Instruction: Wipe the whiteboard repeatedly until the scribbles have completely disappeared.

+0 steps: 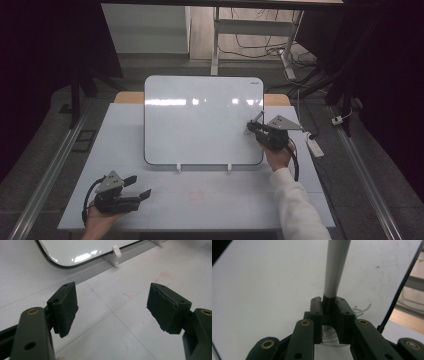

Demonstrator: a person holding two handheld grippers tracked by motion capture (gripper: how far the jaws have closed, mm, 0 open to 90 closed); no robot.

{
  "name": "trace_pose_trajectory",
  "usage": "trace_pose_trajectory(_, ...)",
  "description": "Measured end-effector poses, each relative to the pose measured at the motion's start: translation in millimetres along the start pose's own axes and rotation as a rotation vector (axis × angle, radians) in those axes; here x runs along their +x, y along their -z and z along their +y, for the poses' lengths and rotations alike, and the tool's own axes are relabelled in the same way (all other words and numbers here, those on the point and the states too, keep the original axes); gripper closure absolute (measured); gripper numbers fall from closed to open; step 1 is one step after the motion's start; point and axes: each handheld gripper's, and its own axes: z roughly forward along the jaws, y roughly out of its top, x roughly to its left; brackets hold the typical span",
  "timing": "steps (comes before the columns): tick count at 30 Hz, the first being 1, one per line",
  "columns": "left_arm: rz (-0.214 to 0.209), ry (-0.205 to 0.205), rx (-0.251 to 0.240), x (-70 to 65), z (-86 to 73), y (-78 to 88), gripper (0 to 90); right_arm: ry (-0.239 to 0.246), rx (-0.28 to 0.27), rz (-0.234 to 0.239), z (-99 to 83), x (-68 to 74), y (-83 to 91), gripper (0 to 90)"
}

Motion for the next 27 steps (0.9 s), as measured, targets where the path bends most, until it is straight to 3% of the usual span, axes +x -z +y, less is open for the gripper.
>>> trace_pose_trajectory(1, 0.0, -0.001, 0.0, 0.0, -0.1, 0.0, 25.3, 0.017, 0.013, 0.014, -1.4, 4.3, -0.4, 77.7)
trace_pose_trajectory(3, 0.002, 0.004, 0.001, 1.3, -0.3, -0.9, 25.3, 0.106, 0.063, 0.08, -6.6, 18.7, -2.5, 77.7)
trace_pose_trajectory(4, 0.0, 0.007, 0.003, 2.1, -0.4, -1.2, 25.3, 0.146, 0.079, 0.085, -7.8, 22.7, -2.3, 77.7)
trace_pose_trajectory(5, 0.0, 0.008, 0.005, 2.3, -0.3, -1.6, 25.3, 0.149, 0.085, 0.082, -6.9, 20.8, -1.4, 77.7)
trace_pose_trajectory(8, -0.001, 0.002, 0.003, 0.1, 0.1, -1.3, 25.3, 0.026, 0.012, -0.017, -3.5, 2.0, 4.4, 77.7)
trace_pose_trajectory(9, -0.003, 0.0, 0.002, -0.4, 0.1, -1.0, 25.3, -0.007, -0.001, -0.016, -4.4, -0.9, 4.8, 77.7)
trace_pose_trajectory(10, -0.003, -0.002, 0.002, -0.6, 0.1, -0.8, 25.3, -0.003, -0.002, -0.018, -5.9, 2.1, 4.6, 77.7)
trace_pose_trajectory(11, -0.002, -0.001, 0.002, -0.3, 0.0, -1.0, 25.3, 0.022, 0.022, 0.02, -7.3, 8.2, 3.2, 77.7)
trace_pose_trajectory(13, -0.001, 0.004, 0.005, 1.2, 0.0, -1.9, 25.3, 0.107, 0.067, 0.084, -11.2, 22.5, 0.0, 77.7)
trace_pose_trajectory(14, 0.0, 0.005, 0.006, 1.6, 0.1, -2.0, 25.3, 0.129, 0.077, 0.079, -12.0, 25.4, 0.3, 77.7)
trace_pose_trajectory(16, 0.0, 0.003, 0.005, 1.0, 0.0, -1.7, 25.3, 0.099, 0.059, 0.042, -11.0, 18.6, 3.4, 77.7)
trace_pose_trajectory(18, -0.002, -0.001, 0.002, -0.4, -0.1, -0.9, 25.3, 0.007, 0.009, -0.034, -11.0, 4.6, 9.8, 77.7)
trace_pose_trajectory(19, -0.002, -0.001, 0.002, -0.6, 0.0, -0.9, 25.3, -0.012, -0.001, -0.029, -12.1, 3.7, 10.1, 77.7)
trace_pose_trajectory(20, -0.002, 0.0, 0.002, -0.5, 0.1, -1.1, 25.4, 0.002, 0.011, -0.019, -12.7, 7.4, 9.9, 77.7)
trace_pose_trajectory(22, 0.0, 0.003, 0.006, 0.1, 0.4, -2.4, 25.3, 0.081, 0.051, 0.041, -15.4, 19.5, 6.6, 77.7)
trace_pose_trajectory(23, -0.001, 0.002, 0.007, 0.3, 0.5, -2.8, 25.3, 0.113, 0.063, 0.033, -15.3, 21.6, 7.0, 77.7)
trace_pose_trajectory(25, -0.001, -0.001, 0.008, -0.4, 0.5, -2.6, 25.3, 0.065, 0.036, -0.026, -13.5, 11.1, 11.8, 77.7)
trace_pose_trajectory(26, -0.001, -0.002, 0.005, -0.9, 0.4, -2.1, 25.3, 0.013, 0.006, -0.065, -13.7, 2.7, 15.6, 77.7)
trace_pose_trajectory(27, -0.001, -0.003, 0.004, -1.2, 0.3, -1.7, 25.3, -0.041, -0.017, -0.069, -14.9, -3.2, 17.6, 77.7)
